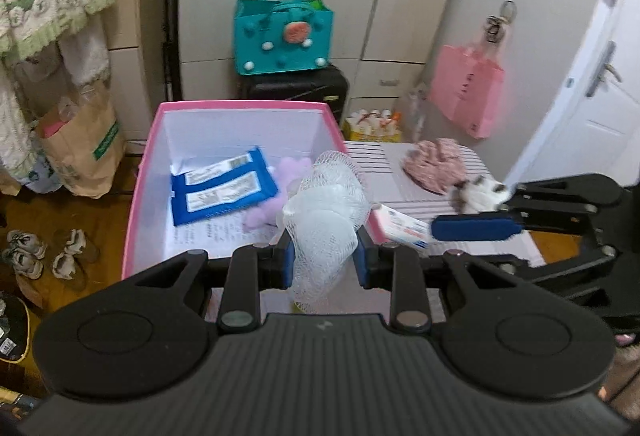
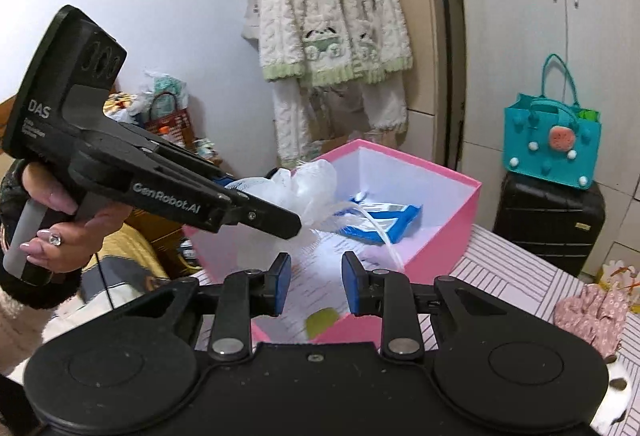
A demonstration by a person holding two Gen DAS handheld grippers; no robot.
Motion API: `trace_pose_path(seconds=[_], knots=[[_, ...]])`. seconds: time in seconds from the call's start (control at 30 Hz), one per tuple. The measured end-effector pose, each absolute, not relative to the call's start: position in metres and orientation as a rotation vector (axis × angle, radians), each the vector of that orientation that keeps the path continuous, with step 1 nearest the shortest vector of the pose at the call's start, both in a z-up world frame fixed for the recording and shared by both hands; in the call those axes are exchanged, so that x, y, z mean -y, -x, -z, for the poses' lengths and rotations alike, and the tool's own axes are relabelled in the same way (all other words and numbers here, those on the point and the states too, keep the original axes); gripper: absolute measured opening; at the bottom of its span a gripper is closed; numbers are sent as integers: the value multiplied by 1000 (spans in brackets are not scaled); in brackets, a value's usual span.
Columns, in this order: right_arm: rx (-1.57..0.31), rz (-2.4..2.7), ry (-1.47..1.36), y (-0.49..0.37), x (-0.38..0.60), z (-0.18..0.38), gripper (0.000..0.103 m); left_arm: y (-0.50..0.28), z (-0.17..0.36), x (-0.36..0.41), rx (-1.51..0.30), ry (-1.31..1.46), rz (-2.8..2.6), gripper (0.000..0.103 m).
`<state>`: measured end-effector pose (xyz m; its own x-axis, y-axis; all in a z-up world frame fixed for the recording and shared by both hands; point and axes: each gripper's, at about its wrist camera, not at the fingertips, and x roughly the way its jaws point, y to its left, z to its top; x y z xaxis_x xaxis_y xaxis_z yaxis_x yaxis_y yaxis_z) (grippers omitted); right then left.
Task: Organize soft objects
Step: 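Open the left tool to drop the mesh puff while the right tool releases the pom-pom, then withdraw both tools from the box toward the white panda plush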
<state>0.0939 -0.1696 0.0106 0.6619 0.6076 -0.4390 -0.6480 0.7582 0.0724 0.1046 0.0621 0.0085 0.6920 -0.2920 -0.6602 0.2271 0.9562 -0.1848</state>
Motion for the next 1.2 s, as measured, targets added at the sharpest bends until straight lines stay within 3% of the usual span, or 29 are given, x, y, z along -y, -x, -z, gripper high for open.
trace_pose_path(seconds=[0.33, 0.37, 0.43, 0.5, 0.57, 0.83, 1.2], knots=[[-508, -725, 197, -156, 146, -2, 32, -179, 35, -79, -909, 123, 208, 31], [-518, -733, 217, -167, 140, 0, 32, -187, 40, -83, -925, 142, 194, 34], [-541, -733, 240, -186, 129, 5, 32, -202, 52, -88, -970, 149, 166, 53], [-563, -729, 250, -200, 122, 10, 32, -210, 60, -93, -994, 146, 118, 61], [-570, -740, 227, -205, 123, 13, 33, -211, 62, -96, -1002, 140, 133, 63], [-557, -746, 83, -174, 174, -5, 56, -169, 27, -77, -892, -19, 180, 85], [-572, -613, 110, -104, 245, -16, 71, -120, -25, -24, -733, -136, 314, 94]])
